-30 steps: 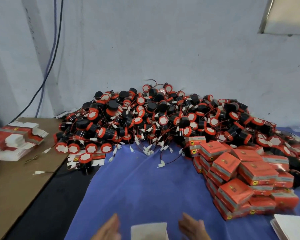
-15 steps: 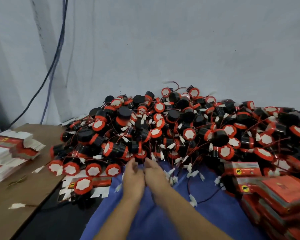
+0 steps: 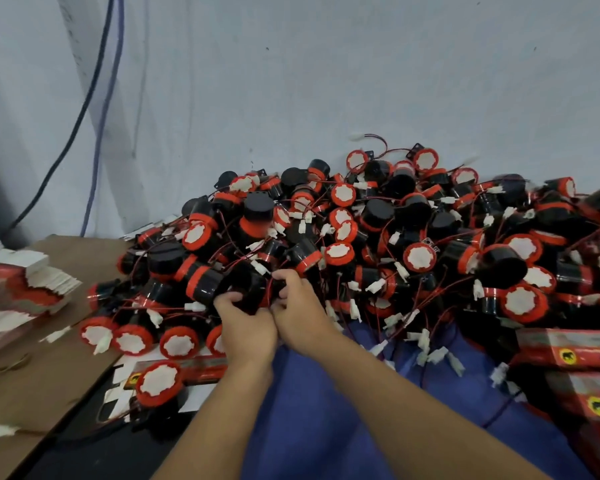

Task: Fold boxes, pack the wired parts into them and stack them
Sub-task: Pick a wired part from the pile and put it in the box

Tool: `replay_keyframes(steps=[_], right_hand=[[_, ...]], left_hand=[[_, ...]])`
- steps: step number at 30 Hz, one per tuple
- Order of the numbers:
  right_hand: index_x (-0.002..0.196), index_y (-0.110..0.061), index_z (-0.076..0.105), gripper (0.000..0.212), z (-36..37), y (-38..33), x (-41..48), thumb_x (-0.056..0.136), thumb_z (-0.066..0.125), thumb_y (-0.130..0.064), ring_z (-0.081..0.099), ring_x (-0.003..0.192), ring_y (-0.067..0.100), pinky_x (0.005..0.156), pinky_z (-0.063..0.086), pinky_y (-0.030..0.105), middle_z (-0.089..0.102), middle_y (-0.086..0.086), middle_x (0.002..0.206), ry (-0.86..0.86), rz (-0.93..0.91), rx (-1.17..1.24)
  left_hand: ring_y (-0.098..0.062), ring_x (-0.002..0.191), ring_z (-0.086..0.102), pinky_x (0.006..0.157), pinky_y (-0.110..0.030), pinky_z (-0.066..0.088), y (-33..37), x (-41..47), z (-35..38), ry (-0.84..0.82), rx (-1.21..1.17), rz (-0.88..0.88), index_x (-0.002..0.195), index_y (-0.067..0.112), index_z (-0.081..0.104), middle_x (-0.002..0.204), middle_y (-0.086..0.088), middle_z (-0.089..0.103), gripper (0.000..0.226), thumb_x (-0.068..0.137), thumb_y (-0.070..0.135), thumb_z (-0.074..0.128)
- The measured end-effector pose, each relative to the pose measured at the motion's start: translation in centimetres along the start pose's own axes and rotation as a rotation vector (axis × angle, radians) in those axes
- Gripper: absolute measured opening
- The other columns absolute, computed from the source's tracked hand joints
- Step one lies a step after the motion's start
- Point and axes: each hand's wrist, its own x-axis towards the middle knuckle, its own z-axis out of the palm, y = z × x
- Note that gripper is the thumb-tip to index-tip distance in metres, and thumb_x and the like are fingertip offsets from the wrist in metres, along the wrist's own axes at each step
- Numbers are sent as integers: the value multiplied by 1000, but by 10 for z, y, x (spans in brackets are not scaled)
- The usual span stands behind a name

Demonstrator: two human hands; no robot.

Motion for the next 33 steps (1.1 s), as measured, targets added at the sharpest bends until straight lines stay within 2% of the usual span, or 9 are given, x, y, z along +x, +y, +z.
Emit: replay_keyframes(steps=[3, 7, 12, 17, 21, 24, 28, 31, 33], right_hand=[[149, -21, 37, 53, 0, 0, -10, 99, 52, -7, 63, 96, 20, 79, 54, 34, 60, 1, 109, -51, 85, 213], [151, -30, 38, 58, -3, 2, -24, 101, 53, -6, 63, 97, 13, 85, 54, 25, 63, 3, 109, -76, 89, 338], [149, -25, 41, 54, -6, 0, -37, 99, 53, -9, 58, 111, 15, 100, 50, 35, 58, 6, 131, -56, -53, 0], [155, -50, 5, 97, -9, 6, -43, 87, 69, -25, 50, 111, 19, 94, 50, 38, 37, -4, 126, 42, -13, -135], [155, -43, -20, 124, -15, 11, -34, 81, 76, -15, 56, 110, 24, 93, 51, 38, 47, 5, 126, 6, 213, 82], [159, -37, 1, 112, -24, 14, -29, 80, 76, -8, 59, 109, 19, 90, 52, 33, 55, 4, 126, 23, 220, 207], [149, -28, 24, 79, -29, 17, -34, 89, 69, -1, 60, 96, 18, 63, 50, 19, 57, 15, 131, 24, 241, 331], [138, -23, 39, 69, -34, 16, -47, 86, 62, 16, 67, 87, 14, 65, 57, 24, 65, 13, 118, 49, 179, 448], [132, -22, 46, 67, -43, 9, -60, 84, 54, 24, 71, 88, 9, 66, 57, 21, 66, 12, 112, 79, 74, 503]], left_hand=[[-18, 84, 66, 69, -33, 54, 1, -8, 1, 20, -55, -2, 106, 23, 49, 96, -6, 66, 25, 91, 15, 67], [-18, 80, 67, 77, -38, 56, 8, -16, 3, 122, -45, -27, 85, 17, 61, 87, -2, 70, 29, 84, 41, 77], [-13, 76, 65, 66, -29, 50, 15, -26, -2, 157, -108, 8, 107, 28, 44, 87, 0, 66, 41, 84, 17, 76], [-14, 92, 65, 80, -29, 51, 21, -24, -18, -178, 408, 173, 151, 28, 39, 111, 4, 70, 62, 94, 19, 62], [-23, 92, 67, 72, -30, 52, 37, -33, -24, -285, 899, 302, 157, 26, 26, 112, -9, 69, 61, 101, 33, 49], [-24, 92, 65, 78, -39, 58, 49, -35, -16, -260, 1096, 459, 133, 23, 55, 106, -6, 64, 37, 97, 32, 54], [-26, 122, 54, 98, -39, 53, 51, -26, 10, -480, 813, 336, 146, 23, 44, 133, -9, 54, 58, 95, 41, 64], [-16, 95, 67, 82, -35, 60, 40, -28, 13, -536, 458, 171, 123, 25, 44, 108, 1, 66, 55, 84, 46, 76], [-12, 85, 67, 68, -30, 58, 37, -31, 9, -462, 378, 218, 105, 23, 45, 100, 1, 64, 58, 74, 59, 79]])
